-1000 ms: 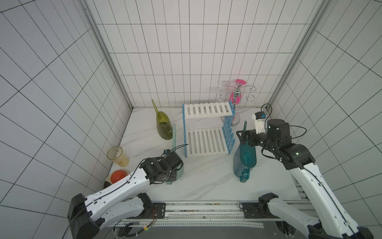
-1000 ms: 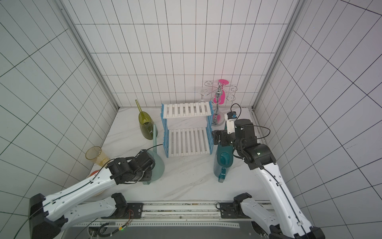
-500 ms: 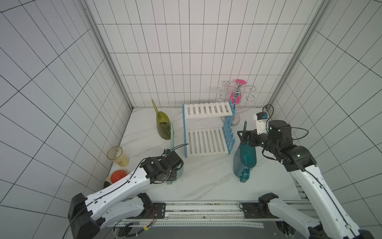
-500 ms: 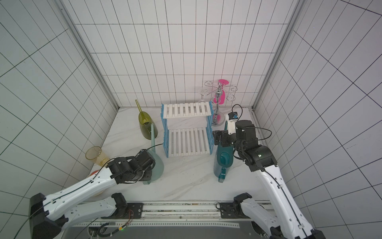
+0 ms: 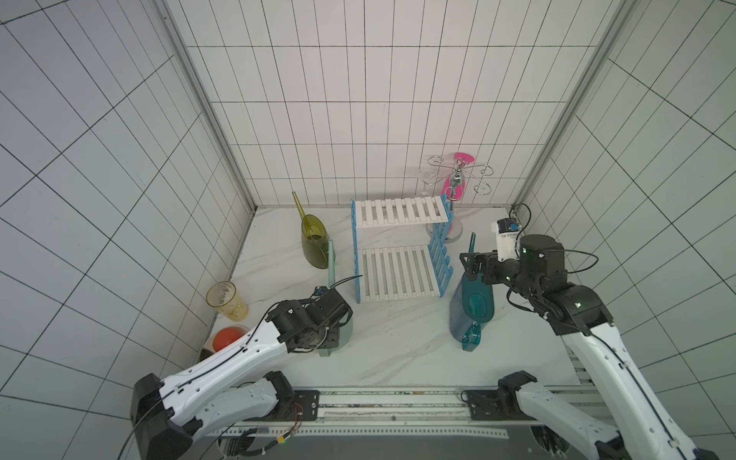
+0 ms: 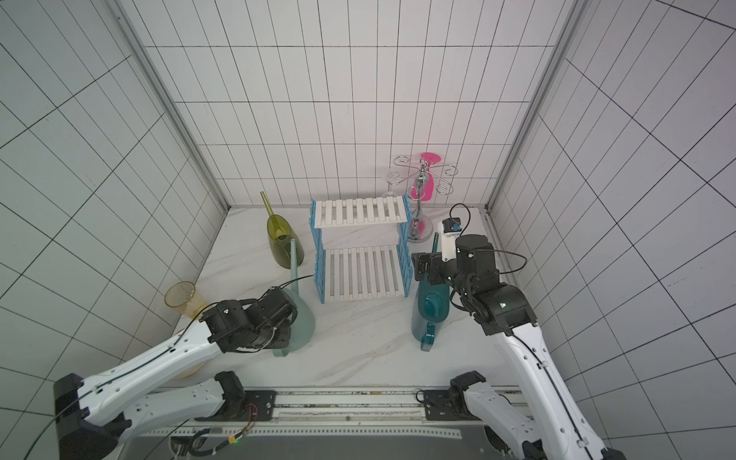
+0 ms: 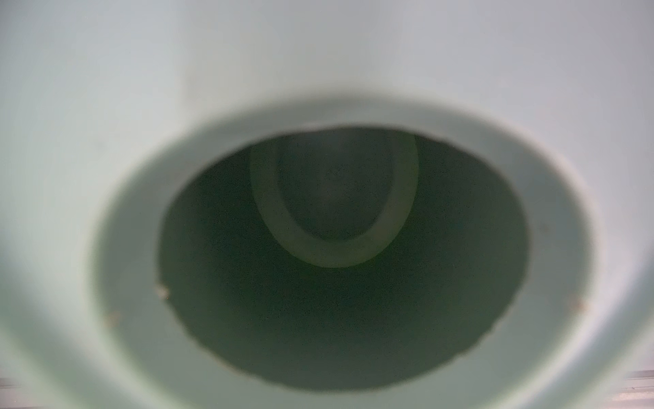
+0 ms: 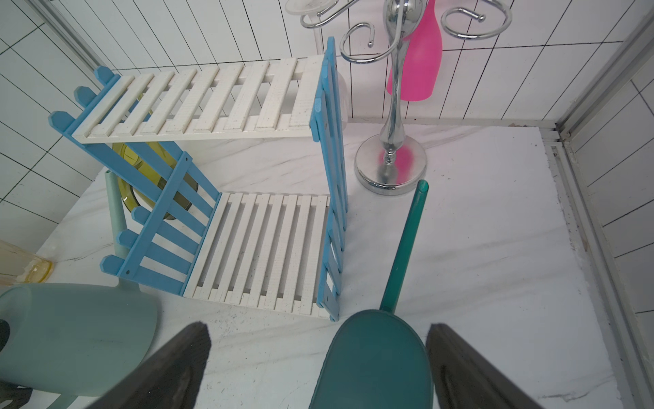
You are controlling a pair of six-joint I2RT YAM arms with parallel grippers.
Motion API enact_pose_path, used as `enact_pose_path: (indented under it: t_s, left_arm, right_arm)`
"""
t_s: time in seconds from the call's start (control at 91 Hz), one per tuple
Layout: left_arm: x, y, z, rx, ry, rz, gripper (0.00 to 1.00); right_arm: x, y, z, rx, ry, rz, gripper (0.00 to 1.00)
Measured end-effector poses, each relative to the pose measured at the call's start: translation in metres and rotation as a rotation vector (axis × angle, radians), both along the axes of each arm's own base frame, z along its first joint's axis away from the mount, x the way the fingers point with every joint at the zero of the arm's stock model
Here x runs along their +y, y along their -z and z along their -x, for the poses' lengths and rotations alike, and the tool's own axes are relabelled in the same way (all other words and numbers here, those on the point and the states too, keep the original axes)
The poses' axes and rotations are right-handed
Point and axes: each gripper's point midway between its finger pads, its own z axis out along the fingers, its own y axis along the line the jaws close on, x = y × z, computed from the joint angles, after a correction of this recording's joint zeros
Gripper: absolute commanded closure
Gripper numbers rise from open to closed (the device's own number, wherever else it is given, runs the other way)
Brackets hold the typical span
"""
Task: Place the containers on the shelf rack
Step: 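Pick up a container from the center of the board.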
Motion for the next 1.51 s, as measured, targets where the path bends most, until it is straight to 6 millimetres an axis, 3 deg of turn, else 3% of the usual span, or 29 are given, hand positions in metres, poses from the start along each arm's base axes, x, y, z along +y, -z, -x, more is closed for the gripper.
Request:
enact_pose_path:
  t_s: [0.242,0.77,1.275,1.418,1.506]
  left_arm:
    - [-0.003,-0.012,0.004,0.016,0.018,0.018,1.0]
    - [0.0,-0.058,0.007,-0.028,0.029,0.071,1.0]
    - [-0.008,-0.154,-0.004,-0.24,0.158,0.192,1.0]
    - [-0.021,-0.175,-0.007,-0.271,0.241,0.225,1.0]
    - [-0.036,-0.176,-0.007,-0.25,0.304,0.248,1.0]
  right_arm:
    - [-0.001,0.0,0.0,-0.001,0.003,0.002,0.01]
    - [-0.001,-0.001,-0.001,-0.007,0.009,0.002,0.01]
    - [-0.004,-0.005,0.0,-0.021,0.017,0.0,0.01]
    - [-0.007,-0.004,0.0,-0.023,0.031,0.008,0.01]
    - [-0.009,-0.002,-0.001,-0.023,0.042,0.015,0.01]
